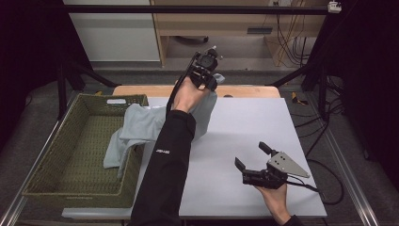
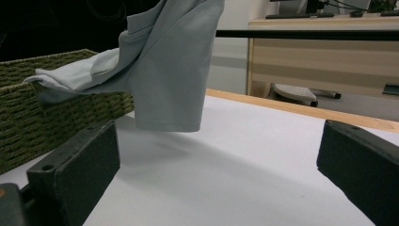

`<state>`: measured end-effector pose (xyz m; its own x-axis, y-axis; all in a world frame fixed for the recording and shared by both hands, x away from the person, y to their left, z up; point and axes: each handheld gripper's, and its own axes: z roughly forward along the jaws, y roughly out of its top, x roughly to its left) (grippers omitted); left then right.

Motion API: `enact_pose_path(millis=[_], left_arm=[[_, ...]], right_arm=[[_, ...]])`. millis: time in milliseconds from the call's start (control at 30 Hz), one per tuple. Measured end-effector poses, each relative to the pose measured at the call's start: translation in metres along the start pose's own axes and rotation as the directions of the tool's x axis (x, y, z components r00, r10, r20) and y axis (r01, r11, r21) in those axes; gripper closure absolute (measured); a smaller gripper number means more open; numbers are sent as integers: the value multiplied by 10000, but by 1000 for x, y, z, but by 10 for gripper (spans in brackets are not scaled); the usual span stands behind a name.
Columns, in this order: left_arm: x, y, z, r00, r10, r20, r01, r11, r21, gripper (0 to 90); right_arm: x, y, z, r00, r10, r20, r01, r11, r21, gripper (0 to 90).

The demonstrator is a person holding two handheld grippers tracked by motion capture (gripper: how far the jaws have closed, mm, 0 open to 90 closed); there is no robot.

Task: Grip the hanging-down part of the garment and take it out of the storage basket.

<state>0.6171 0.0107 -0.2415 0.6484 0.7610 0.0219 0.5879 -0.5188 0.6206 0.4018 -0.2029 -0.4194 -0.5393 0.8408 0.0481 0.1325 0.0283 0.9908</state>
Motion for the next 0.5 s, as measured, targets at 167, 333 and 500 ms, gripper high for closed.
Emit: enact_pose_path(millis=[167, 333, 500], left_arm=[[-1, 0, -1, 10000, 7, -6, -7, 10000, 9, 811], [0, 0, -2, 10000, -45, 21, 45, 10000, -7, 811], [0, 0, -4, 10000, 10, 39, -10, 10000, -6, 812]], right_arm=[[-2, 0, 0, 9997, -263, 2, 263, 9995, -152, 4], [-1, 0, 1, 10000, -46, -57, 46, 10000, -73, 4], [-1, 2, 2, 9997, 226, -94, -225, 9997, 14, 4]])
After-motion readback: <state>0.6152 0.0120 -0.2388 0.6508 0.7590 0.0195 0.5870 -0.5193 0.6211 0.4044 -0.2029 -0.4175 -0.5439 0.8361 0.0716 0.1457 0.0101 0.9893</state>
